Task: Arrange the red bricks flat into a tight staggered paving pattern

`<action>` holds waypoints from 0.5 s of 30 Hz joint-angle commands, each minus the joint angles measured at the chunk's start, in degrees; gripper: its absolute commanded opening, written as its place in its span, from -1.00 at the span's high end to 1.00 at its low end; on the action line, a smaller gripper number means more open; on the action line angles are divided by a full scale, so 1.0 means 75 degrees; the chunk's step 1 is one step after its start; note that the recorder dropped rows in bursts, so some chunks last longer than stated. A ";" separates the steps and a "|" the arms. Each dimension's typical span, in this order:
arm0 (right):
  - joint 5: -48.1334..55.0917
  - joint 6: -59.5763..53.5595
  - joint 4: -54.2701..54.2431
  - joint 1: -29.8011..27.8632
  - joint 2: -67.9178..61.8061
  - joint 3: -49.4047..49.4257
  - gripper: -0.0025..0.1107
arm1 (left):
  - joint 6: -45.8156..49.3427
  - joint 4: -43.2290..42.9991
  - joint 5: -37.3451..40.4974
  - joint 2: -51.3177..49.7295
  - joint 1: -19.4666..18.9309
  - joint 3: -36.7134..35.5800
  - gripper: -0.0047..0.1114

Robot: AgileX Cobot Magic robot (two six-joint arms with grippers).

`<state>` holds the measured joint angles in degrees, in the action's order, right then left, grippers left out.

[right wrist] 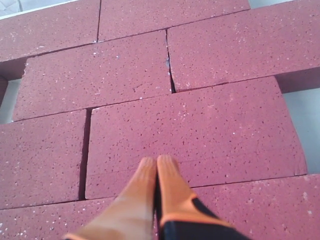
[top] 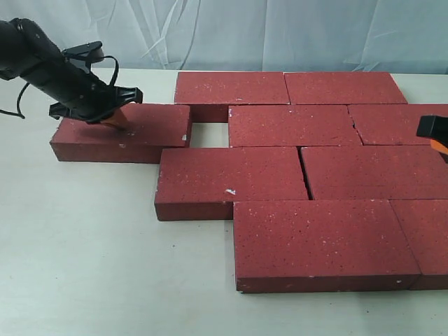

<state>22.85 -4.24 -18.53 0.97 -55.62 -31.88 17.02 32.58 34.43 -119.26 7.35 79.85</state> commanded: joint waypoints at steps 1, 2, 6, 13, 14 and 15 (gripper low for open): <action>-0.0034 -0.0025 0.0004 -0.0029 -0.0006 -0.0052 0.97 | -0.0055 0.0133 0.0462 0.0098 0.0038 -0.0142 0.92; -0.0034 -0.0025 0.0004 -0.0029 -0.0006 -0.0052 0.97 | -0.0055 0.0133 0.0462 0.0193 0.0024 -0.0142 0.92; -0.0034 -0.0025 0.0004 -0.0029 -0.0006 -0.0052 0.97 | -0.0055 -0.0173 0.0424 0.0602 -0.0169 -0.0142 0.92; -0.0019 -0.0025 0.0004 -0.0029 -0.0006 -0.0052 0.97 | -0.0055 -0.0583 0.0433 0.1149 -0.1206 -0.0142 0.92; -0.0019 -0.0025 0.0004 -0.0029 -0.0006 -0.0052 0.97 | -0.0055 -0.0633 0.0467 0.1167 -0.1431 -0.0142 0.92; -0.0019 -0.0025 0.0004 -0.0029 -0.0006 -0.0052 0.97 | -0.0055 -0.0696 0.0519 0.1167 -0.1561 -0.0142 0.92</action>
<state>22.85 -4.24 -18.53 0.97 -55.62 -31.88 16.91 28.76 37.65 -111.26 -1.34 78.84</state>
